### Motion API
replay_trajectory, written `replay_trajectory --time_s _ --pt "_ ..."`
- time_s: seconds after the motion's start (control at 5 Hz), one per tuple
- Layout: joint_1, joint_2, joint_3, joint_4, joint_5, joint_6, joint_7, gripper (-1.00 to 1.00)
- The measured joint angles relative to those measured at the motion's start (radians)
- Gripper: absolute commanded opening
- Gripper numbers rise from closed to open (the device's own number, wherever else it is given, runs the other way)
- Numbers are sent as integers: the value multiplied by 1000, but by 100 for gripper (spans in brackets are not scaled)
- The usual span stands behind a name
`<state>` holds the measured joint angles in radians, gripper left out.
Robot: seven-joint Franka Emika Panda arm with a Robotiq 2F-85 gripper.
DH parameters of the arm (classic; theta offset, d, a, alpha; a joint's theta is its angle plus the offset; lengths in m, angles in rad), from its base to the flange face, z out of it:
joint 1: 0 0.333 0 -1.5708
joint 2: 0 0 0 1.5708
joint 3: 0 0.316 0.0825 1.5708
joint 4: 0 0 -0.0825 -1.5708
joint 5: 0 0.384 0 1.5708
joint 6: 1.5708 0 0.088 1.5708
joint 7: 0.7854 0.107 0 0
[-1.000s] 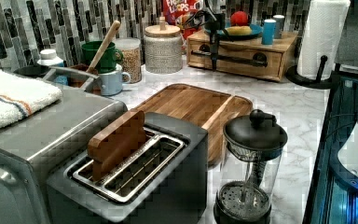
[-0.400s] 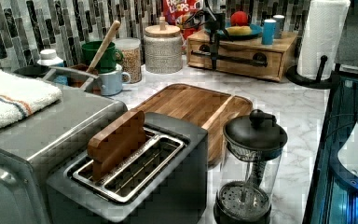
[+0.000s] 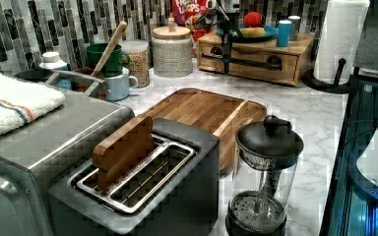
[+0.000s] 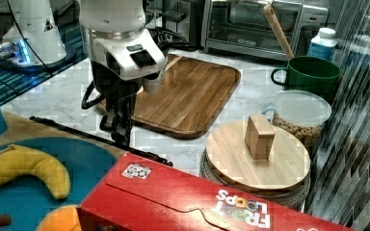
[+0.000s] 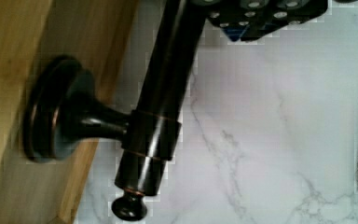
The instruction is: Close the drawer.
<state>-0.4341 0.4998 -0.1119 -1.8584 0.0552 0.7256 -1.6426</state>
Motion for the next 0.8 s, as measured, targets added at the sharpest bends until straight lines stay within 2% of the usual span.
replay_trajectory --time_s 0.8 --pt "14 -2 -12 -1 -1 2 0 -100"
